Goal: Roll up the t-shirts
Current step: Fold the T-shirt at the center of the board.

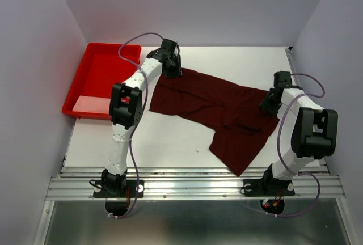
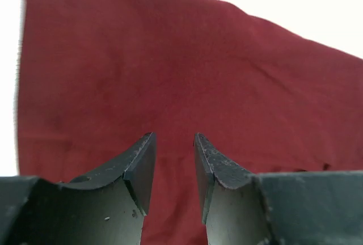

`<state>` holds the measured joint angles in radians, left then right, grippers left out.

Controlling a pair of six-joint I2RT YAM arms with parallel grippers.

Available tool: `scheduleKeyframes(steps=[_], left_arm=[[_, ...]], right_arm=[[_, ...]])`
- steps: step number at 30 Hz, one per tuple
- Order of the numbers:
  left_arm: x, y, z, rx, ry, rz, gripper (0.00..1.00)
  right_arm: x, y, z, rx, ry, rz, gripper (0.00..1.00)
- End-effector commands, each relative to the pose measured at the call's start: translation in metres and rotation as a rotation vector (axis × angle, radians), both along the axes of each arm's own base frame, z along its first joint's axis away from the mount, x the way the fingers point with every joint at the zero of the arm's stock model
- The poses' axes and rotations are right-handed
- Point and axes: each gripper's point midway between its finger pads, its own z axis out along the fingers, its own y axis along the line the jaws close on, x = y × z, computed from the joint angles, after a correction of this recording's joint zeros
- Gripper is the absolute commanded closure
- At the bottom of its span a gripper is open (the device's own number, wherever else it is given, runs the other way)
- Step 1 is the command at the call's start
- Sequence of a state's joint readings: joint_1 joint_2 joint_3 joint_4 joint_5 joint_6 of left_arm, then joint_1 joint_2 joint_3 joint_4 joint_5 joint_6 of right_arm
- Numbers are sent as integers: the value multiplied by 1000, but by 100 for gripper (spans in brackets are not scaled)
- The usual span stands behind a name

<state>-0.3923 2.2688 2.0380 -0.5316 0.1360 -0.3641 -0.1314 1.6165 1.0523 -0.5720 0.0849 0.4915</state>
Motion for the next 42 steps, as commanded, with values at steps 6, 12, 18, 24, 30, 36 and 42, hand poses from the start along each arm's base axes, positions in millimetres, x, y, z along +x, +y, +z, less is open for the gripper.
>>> scheduleKeyframes(steps=[6,12,18,24,30,36,42], left_arm=[[12,-14,-46,-33,65,-32,56],[24,-7,-67,-25,86,-16,56],[36,2,-74,-7,83,-5,56],[31,4,-30,-29,12,5,56],[19,8,-2,-45,-18,20,56],[10,11,18,-43,-45,25,56],[4,12,12,-30,-28,24,56]], right_arm=[[50,-41,-20,-45,-58,-116,62],[57,-56,-35,-85,-21,-159,62],[64,-49,6,-51,-127,-158,60],[18,-32,62,-35,-221,-109,55],[-54,8,38,79,-131,-80,55],[-89,37,4,148,-50,-51,57],[-76,38,-7,113,-23,-19,59]])
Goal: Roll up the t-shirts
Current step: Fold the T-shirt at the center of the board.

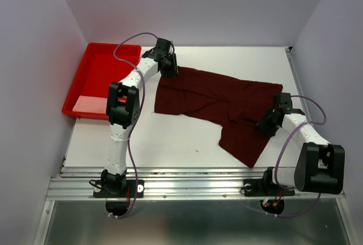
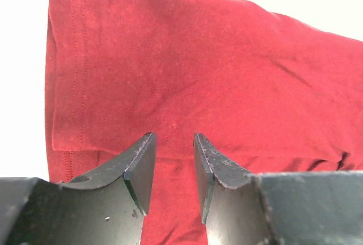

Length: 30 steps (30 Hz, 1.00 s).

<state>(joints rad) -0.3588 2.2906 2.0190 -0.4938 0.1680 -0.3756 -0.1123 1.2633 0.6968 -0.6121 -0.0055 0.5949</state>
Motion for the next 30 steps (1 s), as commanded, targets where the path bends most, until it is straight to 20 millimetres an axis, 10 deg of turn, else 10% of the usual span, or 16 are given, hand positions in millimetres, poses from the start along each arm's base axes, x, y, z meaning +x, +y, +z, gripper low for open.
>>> scheduleKeyframes(steps=[1,30], left_arm=[[-5,1,25,-1,-43,2,56],[-4,-6,25,5,-38,-13,57]], right_arm=[[24,-5,5,-46,-49,15,59],[53,-13,7,-81,-59,20,61]])
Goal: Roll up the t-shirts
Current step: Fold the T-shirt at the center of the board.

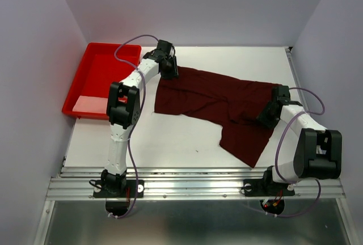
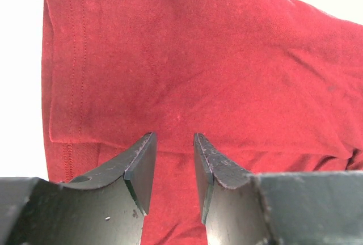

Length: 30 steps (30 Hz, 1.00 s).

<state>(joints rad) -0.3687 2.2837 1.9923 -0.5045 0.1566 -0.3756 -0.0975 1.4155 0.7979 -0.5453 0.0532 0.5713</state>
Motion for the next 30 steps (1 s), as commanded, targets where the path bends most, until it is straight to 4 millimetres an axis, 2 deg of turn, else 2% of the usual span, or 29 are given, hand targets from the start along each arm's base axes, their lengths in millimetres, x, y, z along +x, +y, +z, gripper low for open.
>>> scheduleKeyframes(steps=[1,9,14,16,20,30], left_arm=[[5,-6,35,-16,-66,-13,57],[5,-7,33,-15,-63,-14,57],[5,-9,31,-14,-60,-17,57],[5,-8,31,-15,-59,-15,57],[4,-8,31,-11,-59,-17,57],[4,-9,31,-13,-60,-21,57]], right_arm=[[16,-2,11,-13,-56,8,61],[18,4,17,15,-77,10,63],[18,6,25,27,-102,7,59],[17,5,21,23,-88,5,55],[14,3,12,15,-65,-2,54],[16,2,0,13,-50,-6,59]])
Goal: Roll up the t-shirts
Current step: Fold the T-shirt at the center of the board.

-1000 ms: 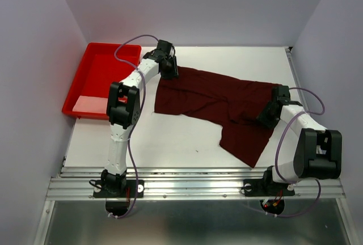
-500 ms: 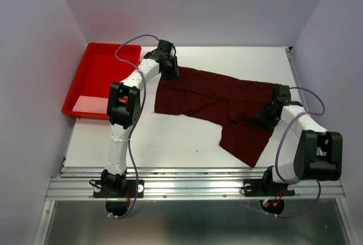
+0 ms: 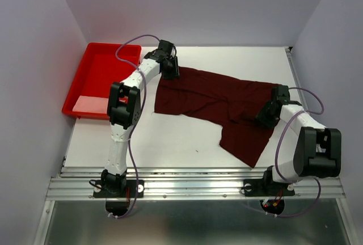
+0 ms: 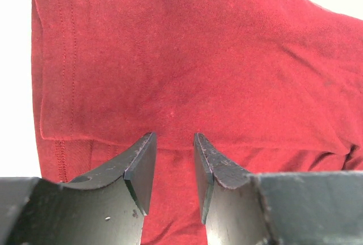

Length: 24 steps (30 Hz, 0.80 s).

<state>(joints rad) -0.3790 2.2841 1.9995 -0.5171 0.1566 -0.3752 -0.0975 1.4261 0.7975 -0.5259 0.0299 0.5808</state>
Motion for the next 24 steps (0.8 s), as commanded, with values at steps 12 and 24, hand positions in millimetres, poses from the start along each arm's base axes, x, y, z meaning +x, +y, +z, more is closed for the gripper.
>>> scheduleKeyframes(steps=[12,24], left_arm=[[6,-2,29,-11,-65,-10,57],[9,-4,32,-18,-69,-7,57]], right_arm=[[7,1,10,0,-58,4,99],[-26,33,55,112,-101,109,99]])
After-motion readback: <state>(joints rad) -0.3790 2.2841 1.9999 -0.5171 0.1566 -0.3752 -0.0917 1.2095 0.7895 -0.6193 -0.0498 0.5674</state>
